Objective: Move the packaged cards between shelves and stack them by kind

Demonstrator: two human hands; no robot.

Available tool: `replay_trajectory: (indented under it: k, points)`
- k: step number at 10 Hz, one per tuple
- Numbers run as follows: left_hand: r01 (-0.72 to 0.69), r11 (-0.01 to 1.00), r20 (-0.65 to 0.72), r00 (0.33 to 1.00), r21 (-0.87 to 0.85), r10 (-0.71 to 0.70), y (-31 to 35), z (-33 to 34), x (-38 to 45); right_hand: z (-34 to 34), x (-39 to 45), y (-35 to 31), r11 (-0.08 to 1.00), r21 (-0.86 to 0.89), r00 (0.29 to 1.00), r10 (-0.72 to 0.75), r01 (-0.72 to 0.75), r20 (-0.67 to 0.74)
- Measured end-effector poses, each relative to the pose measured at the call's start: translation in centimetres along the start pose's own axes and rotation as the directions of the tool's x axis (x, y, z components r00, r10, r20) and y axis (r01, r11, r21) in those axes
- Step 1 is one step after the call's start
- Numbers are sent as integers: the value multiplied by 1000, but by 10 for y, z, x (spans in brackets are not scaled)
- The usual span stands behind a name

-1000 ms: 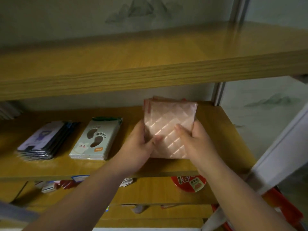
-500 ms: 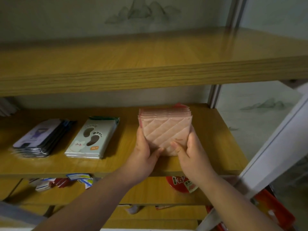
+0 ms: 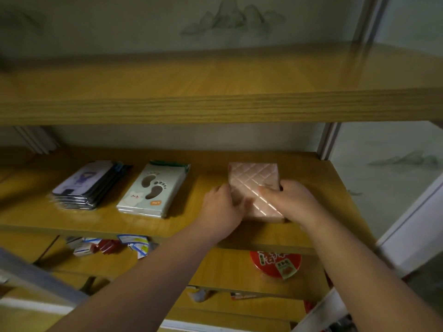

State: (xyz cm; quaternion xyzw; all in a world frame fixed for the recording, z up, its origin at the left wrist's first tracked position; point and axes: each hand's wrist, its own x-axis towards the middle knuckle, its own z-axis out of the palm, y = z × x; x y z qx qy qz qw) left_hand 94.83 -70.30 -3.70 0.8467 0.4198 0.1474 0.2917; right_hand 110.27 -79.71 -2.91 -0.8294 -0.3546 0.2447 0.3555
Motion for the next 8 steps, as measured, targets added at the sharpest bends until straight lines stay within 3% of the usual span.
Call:
replay_trajectory:
  k: [1, 2, 4, 5, 6, 7, 8]
  points:
    - [41, 998, -3, 999, 42, -41, 4, 1, 3, 2, 6, 1, 989, -147, 999, -29, 24, -28]
    - [58, 998, 10, 998, 18, -58, 4, -1, 5, 6, 7, 4, 984, -174, 997, -54, 43, -61]
    - [98, 975, 33, 995, -200, -93, 11, -10, 3, 7, 2, 5, 991, -123, 989, -64, 47, -135]
    - [99, 972, 56, 994, -211, -88, 12, -16, 3, 6, -6, 5, 991, -127, 989, -66, 49, -130]
    - [24, 990, -32, 999, -136, -28, 3, -28, 1, 2, -22, 4, 956, -293, 971, -61, -9, -229]
    - [-116, 992, -107, 987, 51, 121, -19, -44, -10, -1, -42, 1, 921, -383, 927, -203, 72, -314]
    - [-200, 957, -108, 968, 211, 226, -44, -57, -20, 5, -60, -6, 928, -313, 891, -307, 202, -334]
